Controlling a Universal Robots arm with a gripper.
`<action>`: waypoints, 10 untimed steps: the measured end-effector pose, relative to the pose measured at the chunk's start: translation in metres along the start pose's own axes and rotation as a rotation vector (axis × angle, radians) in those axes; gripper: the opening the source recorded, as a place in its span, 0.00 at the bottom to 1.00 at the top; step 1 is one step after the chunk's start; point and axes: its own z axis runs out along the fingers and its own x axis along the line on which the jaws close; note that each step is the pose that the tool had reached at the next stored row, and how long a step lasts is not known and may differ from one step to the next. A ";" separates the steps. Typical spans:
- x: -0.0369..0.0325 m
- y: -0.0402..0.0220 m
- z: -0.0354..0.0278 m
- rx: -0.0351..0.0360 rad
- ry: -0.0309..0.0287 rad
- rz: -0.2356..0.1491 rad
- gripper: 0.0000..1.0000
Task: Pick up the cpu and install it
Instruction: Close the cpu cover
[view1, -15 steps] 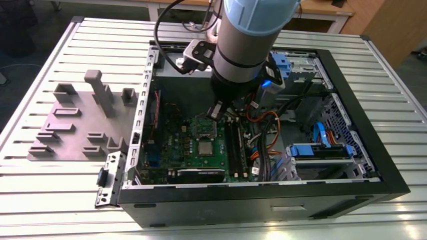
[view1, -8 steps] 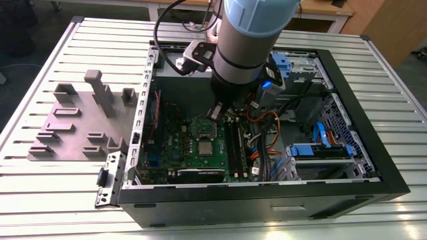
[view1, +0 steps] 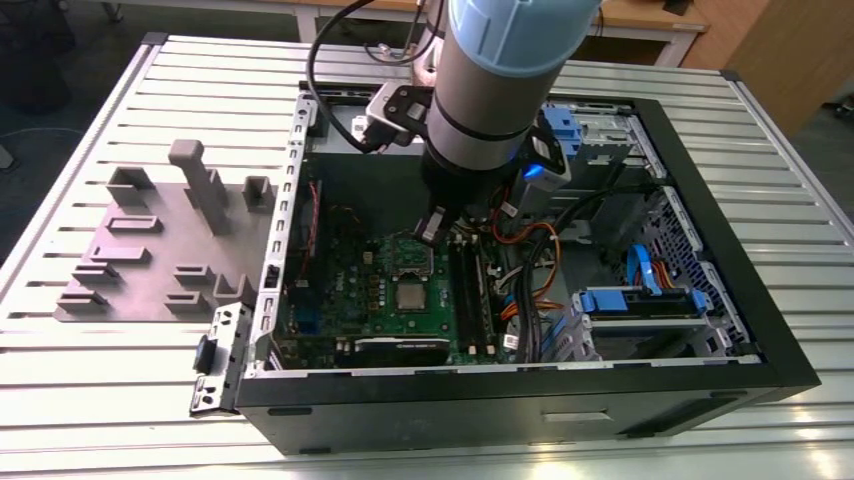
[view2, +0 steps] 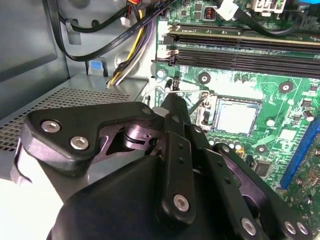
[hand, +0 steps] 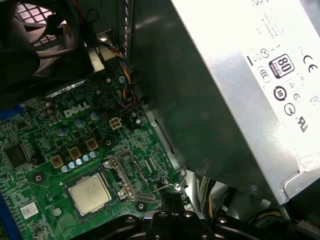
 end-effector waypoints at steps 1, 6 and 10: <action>0.0001 0.0000 -0.0001 0.0000 0.0001 0.000 0.11; -0.0001 0.0002 -0.0022 0.0000 0.0001 0.000 0.11; 0.0000 0.0003 -0.0032 0.0000 0.0004 -0.001 0.11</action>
